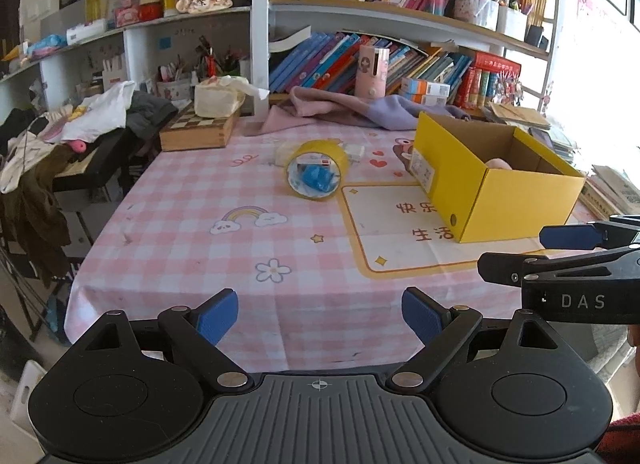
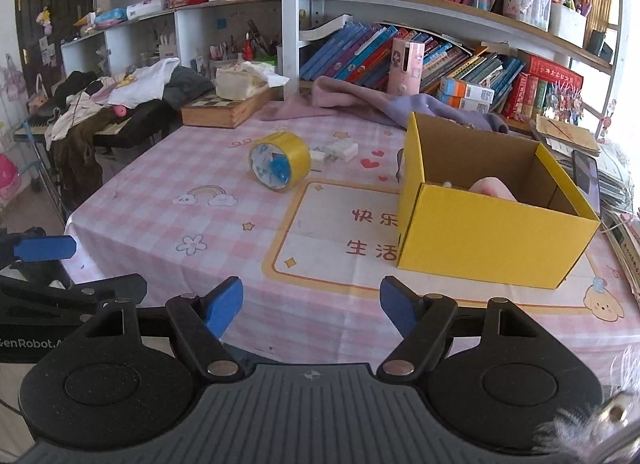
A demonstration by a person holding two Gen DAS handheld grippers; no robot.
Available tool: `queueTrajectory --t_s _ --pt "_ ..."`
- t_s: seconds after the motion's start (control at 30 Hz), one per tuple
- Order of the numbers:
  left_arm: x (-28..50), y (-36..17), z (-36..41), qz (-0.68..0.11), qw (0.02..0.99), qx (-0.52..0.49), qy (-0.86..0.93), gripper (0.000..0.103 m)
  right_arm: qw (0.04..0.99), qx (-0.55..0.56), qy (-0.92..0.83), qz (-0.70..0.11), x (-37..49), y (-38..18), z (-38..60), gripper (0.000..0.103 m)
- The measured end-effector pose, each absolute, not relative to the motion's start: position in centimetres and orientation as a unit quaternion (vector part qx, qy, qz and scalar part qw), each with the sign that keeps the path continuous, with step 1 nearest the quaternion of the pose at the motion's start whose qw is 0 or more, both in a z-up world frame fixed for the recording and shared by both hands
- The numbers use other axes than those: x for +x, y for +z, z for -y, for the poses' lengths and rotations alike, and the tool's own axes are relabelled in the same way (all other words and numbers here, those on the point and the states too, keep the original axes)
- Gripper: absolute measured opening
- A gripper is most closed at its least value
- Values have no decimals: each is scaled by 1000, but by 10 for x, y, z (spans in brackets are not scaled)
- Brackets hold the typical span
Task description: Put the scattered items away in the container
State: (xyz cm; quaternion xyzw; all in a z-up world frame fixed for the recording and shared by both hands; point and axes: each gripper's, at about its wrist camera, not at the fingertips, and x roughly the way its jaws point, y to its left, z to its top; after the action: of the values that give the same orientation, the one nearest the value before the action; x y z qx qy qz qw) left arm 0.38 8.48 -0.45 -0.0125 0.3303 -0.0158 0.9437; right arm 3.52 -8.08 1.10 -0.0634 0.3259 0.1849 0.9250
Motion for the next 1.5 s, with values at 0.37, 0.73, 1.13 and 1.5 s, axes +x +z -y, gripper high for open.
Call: queueTrajectory --t_s 0.37,0.73,1.13,1.5 --pt "15 -6 -87 -328 944 -3 -18 91 925 -64 186 -325 52 10 75 70" --pt "36 -13 -88 -337 941 4 -25 95 920 -66 196 -333 74 1 67 69" --pt "85 -26 -87 -357 933 16 -44 95 917 -72 196 -341 120 -7 57 68" --pt "140 -24 -90 -370 928 25 -35 95 912 -72 212 -345 183 -5 47 67"
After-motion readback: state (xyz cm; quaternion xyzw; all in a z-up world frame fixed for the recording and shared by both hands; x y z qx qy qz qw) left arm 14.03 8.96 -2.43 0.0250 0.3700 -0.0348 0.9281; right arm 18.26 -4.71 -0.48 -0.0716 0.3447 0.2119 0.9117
